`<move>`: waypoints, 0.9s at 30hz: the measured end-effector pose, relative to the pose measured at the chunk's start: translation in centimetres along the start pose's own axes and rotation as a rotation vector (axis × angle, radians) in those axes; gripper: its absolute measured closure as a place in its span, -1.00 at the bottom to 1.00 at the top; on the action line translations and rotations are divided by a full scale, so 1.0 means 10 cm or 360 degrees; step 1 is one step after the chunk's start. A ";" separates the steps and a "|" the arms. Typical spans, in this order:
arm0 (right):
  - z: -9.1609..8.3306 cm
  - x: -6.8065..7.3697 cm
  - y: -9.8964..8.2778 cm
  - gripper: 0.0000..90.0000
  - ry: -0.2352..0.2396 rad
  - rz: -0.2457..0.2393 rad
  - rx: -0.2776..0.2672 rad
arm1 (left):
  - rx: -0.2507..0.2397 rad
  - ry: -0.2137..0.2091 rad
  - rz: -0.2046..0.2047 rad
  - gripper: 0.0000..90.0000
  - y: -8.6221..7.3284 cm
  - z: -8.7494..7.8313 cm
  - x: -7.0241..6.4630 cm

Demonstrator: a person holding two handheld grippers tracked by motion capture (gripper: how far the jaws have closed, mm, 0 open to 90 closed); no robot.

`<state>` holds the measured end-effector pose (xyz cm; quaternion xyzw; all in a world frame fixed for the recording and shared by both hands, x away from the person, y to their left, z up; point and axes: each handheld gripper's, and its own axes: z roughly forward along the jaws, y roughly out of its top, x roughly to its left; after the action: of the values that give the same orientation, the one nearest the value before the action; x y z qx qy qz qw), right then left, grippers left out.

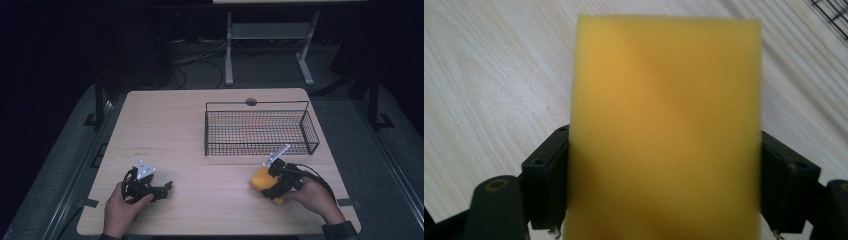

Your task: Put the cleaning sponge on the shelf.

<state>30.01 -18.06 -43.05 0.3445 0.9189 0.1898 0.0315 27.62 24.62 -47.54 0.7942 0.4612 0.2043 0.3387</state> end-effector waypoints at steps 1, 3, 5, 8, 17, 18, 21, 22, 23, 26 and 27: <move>-0.02 -0.02 -0.02 -0.51 -0.0005 0.0002 0.0002 | 0.0000 0.0000 0.0000 -0.71 0.00 0.00 0.00; -0.03 -0.03 -0.03 -0.51 -0.0007 0.0006 0.0006 | 0.0000 0.0000 0.0000 -0.71 0.00 0.00 0.00; -0.04 -0.04 -0.03 -0.51 -0.0008 0.0010 0.0003 | 0.0000 0.0000 0.0001 -0.71 0.00 0.00 0.00; -0.07 -0.06 -0.05 -0.51 -0.0013 0.0026 0.0002 | 0.0000 0.0000 0.0000 -0.71 0.00 0.00 0.00; -0.18 -0.16 -0.11 -0.51 -0.0031 0.0071 -0.0020 | 0.0000 0.0000 0.0000 -0.71 0.00 0.00 0.00; -0.19 -0.18 -0.12 -0.51 -0.0036 0.0080 -0.0025 | 0.0000 0.0000 0.0000 -0.71 0.00 0.00 0.00; -0.22 -0.20 -0.14 -0.51 -0.0044 0.0089 -0.0032 | 0.0000 0.0000 0.0000 -0.71 0.00 0.00 0.00; -0.25 -0.23 -0.15 -0.51 -0.0048 0.0098 -0.0035 | 0.0000 0.0000 0.0000 -0.71 0.00 0.00 0.00; -0.26 -0.24 -0.16 -0.51 -0.0052 0.0103 -0.0040 | 0.0000 0.0000 0.0000 -0.71 0.00 0.00 0.00; -0.28 -0.26 -0.18 -0.51 -0.0059 0.0117 -0.0045 | 0.0000 0.0000 0.0000 -0.71 0.00 0.00 0.00; -0.31 -0.28 -0.19 -0.51 -0.0065 0.0128 -0.0047 | 0.0000 0.0000 0.0001 -0.71 0.00 0.00 0.00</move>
<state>30.40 -22.21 -41.09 0.3846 0.9005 0.1974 0.0476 27.62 24.63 -47.54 0.7944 0.4611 0.2044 0.3385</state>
